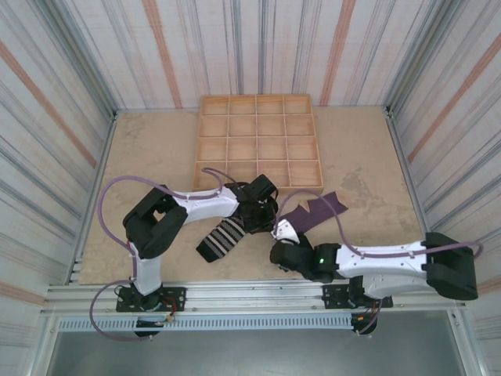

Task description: Roll the socks

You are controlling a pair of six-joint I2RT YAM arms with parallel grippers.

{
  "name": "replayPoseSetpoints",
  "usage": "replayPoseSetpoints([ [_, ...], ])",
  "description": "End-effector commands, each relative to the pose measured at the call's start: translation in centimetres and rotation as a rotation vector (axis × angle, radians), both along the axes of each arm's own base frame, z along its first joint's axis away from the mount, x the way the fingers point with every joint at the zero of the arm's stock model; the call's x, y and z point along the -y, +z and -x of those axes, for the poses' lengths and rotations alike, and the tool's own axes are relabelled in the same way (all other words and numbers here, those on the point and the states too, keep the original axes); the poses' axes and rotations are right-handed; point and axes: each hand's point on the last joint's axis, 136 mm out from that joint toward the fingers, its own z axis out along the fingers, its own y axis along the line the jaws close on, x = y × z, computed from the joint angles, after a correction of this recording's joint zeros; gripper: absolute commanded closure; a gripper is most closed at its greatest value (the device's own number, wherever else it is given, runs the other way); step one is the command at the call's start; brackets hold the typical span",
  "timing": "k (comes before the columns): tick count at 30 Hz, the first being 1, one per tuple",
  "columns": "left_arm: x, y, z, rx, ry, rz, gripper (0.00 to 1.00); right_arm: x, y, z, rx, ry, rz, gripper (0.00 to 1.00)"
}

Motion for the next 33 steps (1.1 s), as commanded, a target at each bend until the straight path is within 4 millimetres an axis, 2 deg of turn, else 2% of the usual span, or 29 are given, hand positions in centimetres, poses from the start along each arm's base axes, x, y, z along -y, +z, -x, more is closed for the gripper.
replayPoseSetpoints([
  [1, -0.6, -0.1, 0.7, -0.039, -0.037, -0.015, 1.0, -1.3, 1.2, -1.8, 0.153, 0.003, 0.053, 0.31],
  [7, -0.7, -0.1, 0.9, -0.054, -0.047, -0.01, 1.0, -1.3, -1.1, -2.4, 0.18, -0.019, 0.121, 0.35],
  [11, -0.7, -0.1, 1.1, -0.06, -0.05, -0.008, 1.0, -1.3, -2.4, -2.7, 0.186, -0.032, 0.177, 0.42],
  [14, -0.8, -0.3, 1.2, -0.065, -0.051, -0.009, 1.0, -1.2, -3.3, -2.8, 0.184, -0.046, 0.213, 0.54],
  [16, -0.8, -0.2, 1.2, -0.063, -0.052, -0.006, 1.0, -0.9, -3.8, -2.9, 0.172, -0.073, 0.217, 0.66],
  [20, -0.8, 0.0, 1.2, -0.056, -0.042, 0.007, 0.98, -0.6, -4.0, -2.6, 0.144, -0.101, 0.179, 0.98],
  [23, -0.7, 0.4, 0.8, -0.038, -0.009, 0.04, 0.84, -0.4, -3.9, -2.3, 0.096, -0.12, 0.105, 1.0],
  [26, -0.5, 1.6, 0.2, 0.014, 0.03, 0.098, 0.56, -0.3, -3.7, -2.0, 0.028, -0.122, -0.005, 1.0],
  [28, -0.3, 2.8, -0.3, 0.055, 0.037, 0.13, 0.41, 0.1, -3.7, -1.8, -0.04, -0.135, -0.086, 1.0],
  [31, -0.3, 4.2, -1.0, 0.12, 0.052, 0.166, 0.32, 0.7, -4.3, -1.5, -0.174, -0.158, -0.234, 1.0],
  [33, -0.3, 4.9, -1.4, 0.155, 0.065, 0.197, 0.3, 1.2, -4.2, -1.4, -0.233, -0.178, -0.322, 1.0],
])
